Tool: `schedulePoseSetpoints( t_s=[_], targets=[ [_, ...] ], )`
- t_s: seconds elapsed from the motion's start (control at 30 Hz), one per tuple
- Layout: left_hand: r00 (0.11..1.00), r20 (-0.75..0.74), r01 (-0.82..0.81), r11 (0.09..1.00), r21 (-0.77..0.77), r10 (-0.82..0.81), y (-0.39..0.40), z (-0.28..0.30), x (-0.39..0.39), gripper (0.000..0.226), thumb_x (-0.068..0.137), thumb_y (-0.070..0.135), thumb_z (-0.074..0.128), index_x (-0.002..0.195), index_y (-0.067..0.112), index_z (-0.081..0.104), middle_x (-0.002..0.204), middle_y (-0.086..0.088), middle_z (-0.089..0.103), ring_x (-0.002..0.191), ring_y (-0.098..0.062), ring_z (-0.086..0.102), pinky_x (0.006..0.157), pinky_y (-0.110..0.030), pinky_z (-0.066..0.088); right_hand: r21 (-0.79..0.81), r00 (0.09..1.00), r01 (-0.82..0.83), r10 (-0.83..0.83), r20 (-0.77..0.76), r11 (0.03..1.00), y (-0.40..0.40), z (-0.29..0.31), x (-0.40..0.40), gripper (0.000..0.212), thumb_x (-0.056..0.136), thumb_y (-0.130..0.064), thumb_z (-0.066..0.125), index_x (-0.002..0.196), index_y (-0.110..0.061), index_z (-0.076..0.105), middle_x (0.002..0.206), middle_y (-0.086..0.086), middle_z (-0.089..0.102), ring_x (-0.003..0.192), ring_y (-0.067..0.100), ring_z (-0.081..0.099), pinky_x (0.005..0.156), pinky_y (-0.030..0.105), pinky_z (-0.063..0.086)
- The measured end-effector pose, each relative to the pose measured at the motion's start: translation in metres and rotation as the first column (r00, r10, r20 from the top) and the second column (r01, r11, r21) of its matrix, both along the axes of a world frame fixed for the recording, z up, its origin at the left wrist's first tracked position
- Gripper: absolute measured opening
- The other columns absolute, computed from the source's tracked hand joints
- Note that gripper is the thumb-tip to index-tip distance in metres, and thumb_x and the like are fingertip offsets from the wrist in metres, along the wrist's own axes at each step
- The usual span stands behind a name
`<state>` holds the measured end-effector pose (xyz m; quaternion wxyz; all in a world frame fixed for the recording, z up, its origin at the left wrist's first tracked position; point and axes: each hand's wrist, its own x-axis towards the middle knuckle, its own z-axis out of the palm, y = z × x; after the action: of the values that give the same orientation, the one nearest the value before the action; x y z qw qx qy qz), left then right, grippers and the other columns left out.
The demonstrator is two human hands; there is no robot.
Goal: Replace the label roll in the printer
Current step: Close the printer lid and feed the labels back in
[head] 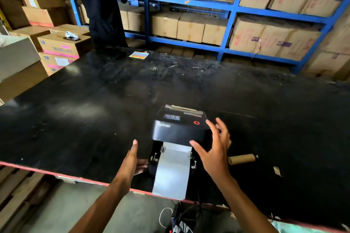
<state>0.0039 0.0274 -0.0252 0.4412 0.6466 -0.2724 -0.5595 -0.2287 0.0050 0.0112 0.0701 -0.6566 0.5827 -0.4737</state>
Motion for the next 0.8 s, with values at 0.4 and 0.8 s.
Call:
schedulePoseSetpoints(
  t_s=[0.4,0.8],
  targets=[
    [0.976,0.172,0.121,0.991,0.064,-0.13,-0.007,-0.002,0.003,0.128,0.04,0.085,0.067,0.147,0.03,0.021,0.139,-0.017,0.054,0.122,-0.035,0.055,0.106,-0.052,0.042,0.39,0.927,-0.049,-0.103,0.36,0.92,0.039,-0.056,-0.001,0.068,0.068,-0.063,0.053,0.125,-0.026,0.054,0.134,-0.003,0.051,0.124,0.013,0.046,0.11,0.042,0.036],
    [0.968,0.232,0.103,0.994,-0.035,-0.092,0.0,-0.012,0.0,0.104,0.04,0.085,0.064,0.116,0.015,0.061,0.111,-0.011,0.069,0.1,-0.029,0.066,0.091,-0.049,0.054,0.461,0.796,-0.149,-0.171,0.58,0.875,0.048,-0.063,0.004,0.025,0.088,-0.029,0.058,0.081,-0.006,0.065,0.069,-0.007,0.06,0.065,0.003,0.057,0.06,0.006,0.044]
  ],
)
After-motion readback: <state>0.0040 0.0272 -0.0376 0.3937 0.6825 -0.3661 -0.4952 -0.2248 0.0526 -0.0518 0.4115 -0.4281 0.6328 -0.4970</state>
